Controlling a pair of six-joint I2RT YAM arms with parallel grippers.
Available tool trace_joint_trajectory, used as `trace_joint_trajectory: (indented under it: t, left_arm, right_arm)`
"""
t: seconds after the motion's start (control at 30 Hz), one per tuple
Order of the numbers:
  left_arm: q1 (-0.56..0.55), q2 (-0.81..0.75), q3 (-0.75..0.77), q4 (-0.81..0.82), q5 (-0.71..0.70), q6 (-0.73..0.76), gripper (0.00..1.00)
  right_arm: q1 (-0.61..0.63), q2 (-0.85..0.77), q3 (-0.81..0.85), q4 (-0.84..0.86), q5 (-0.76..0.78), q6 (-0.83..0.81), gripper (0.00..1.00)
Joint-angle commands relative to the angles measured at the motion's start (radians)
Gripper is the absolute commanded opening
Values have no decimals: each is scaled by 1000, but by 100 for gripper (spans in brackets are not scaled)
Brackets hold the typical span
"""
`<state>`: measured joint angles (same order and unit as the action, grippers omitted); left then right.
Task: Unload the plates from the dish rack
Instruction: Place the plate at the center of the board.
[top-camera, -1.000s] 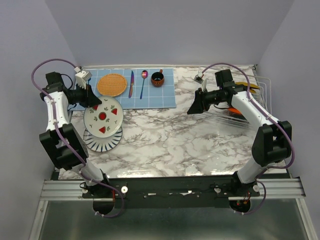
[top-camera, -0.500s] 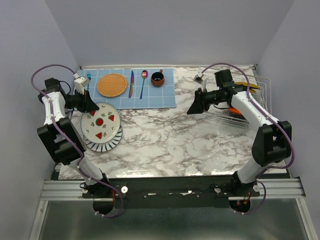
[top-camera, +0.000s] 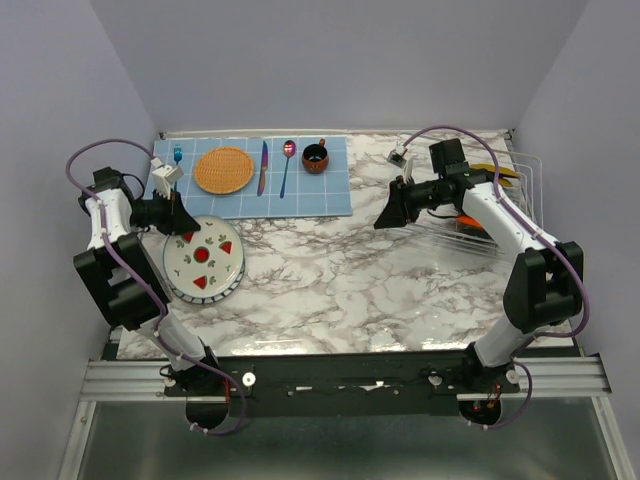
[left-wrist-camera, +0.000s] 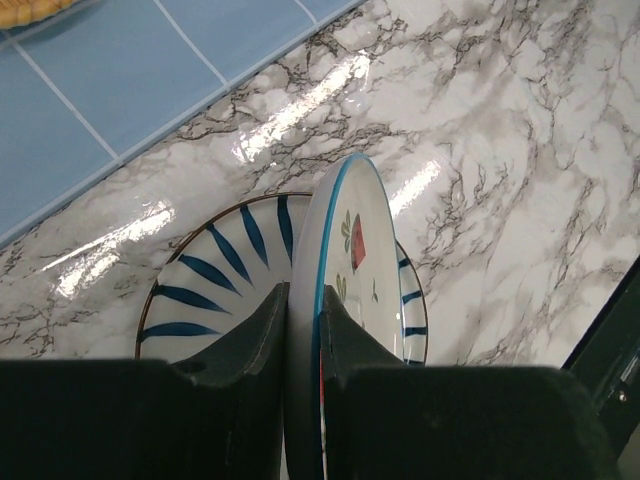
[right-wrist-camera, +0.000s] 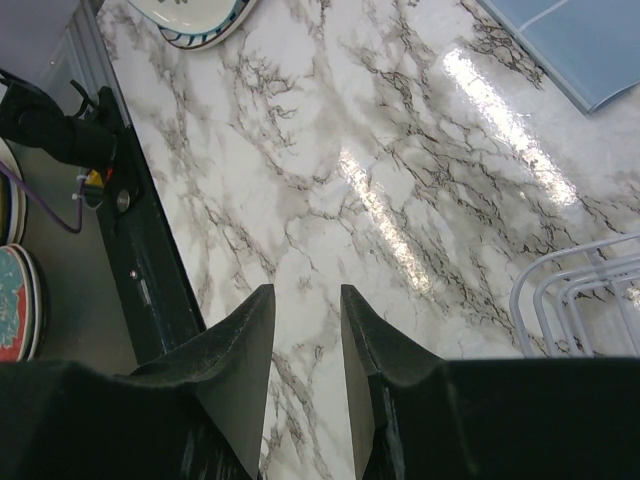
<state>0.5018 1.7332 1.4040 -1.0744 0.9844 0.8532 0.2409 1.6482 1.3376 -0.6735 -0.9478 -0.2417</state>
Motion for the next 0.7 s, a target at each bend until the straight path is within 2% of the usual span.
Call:
trace_joint_trajectory:
  t: [0.0,0.67]
  left_arm:
    - [7,-3,-40,-4,53,9,0]
    - [18,66,-91,132,-39,0,0]
  right_arm:
    - [5,-7,-6,9,-12,-18,41]
    - [5,-2,-6,9,-11,-18,41]
